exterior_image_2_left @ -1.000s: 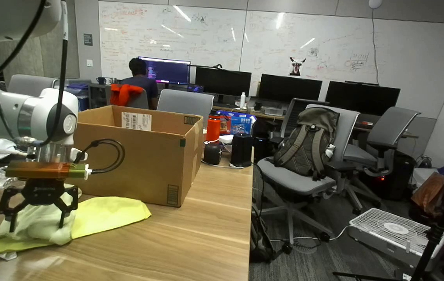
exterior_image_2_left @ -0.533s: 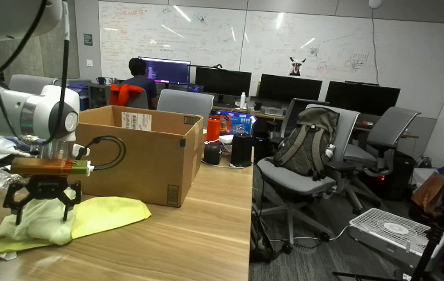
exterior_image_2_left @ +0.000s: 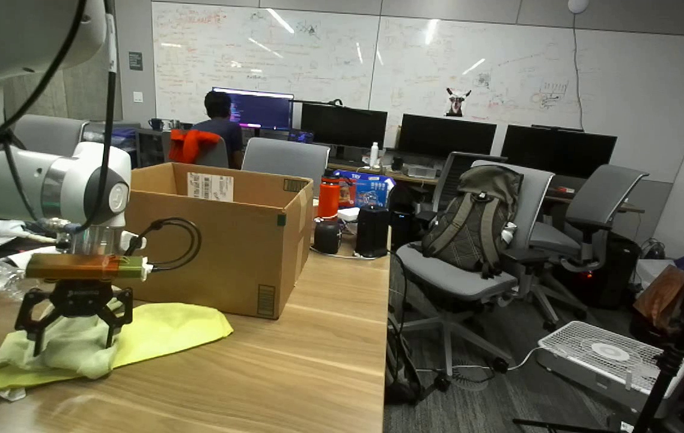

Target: Put the peach and pink shirt and the green towel in the box respectively

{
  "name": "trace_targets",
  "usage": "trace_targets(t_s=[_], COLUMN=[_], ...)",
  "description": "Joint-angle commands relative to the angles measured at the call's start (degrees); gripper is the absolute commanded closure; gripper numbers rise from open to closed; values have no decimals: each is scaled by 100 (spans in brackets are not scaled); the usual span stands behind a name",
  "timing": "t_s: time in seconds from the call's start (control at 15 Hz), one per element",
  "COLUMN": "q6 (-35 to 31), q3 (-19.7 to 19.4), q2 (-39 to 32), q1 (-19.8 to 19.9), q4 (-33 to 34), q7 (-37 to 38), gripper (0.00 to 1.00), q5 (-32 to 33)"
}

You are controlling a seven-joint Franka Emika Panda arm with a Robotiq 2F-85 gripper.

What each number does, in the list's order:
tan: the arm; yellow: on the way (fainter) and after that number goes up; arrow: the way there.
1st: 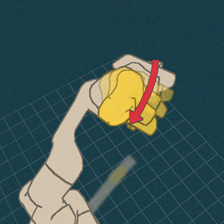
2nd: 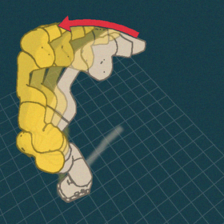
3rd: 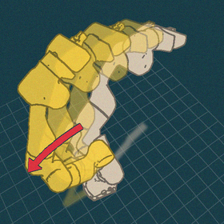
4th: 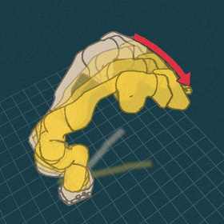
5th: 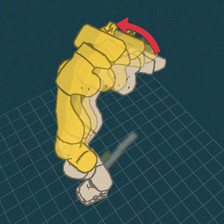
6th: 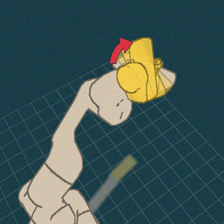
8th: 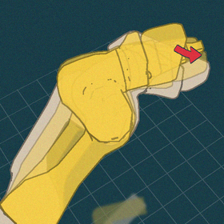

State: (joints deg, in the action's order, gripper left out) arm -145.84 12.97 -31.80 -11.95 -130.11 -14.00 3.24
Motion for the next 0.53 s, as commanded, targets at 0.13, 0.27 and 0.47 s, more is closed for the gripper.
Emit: trace_targets(t_s=[0.13, 0.27, 0.47], q6=[-89, -78, -57], q3=[-8, -6, -35], q2=[-47, -13, 60], q1=[44, 47, 32], q4=[59, 51, 48], q7=[62, 66, 104], gripper=[4, 29, 49], q5=[74, 72, 98])
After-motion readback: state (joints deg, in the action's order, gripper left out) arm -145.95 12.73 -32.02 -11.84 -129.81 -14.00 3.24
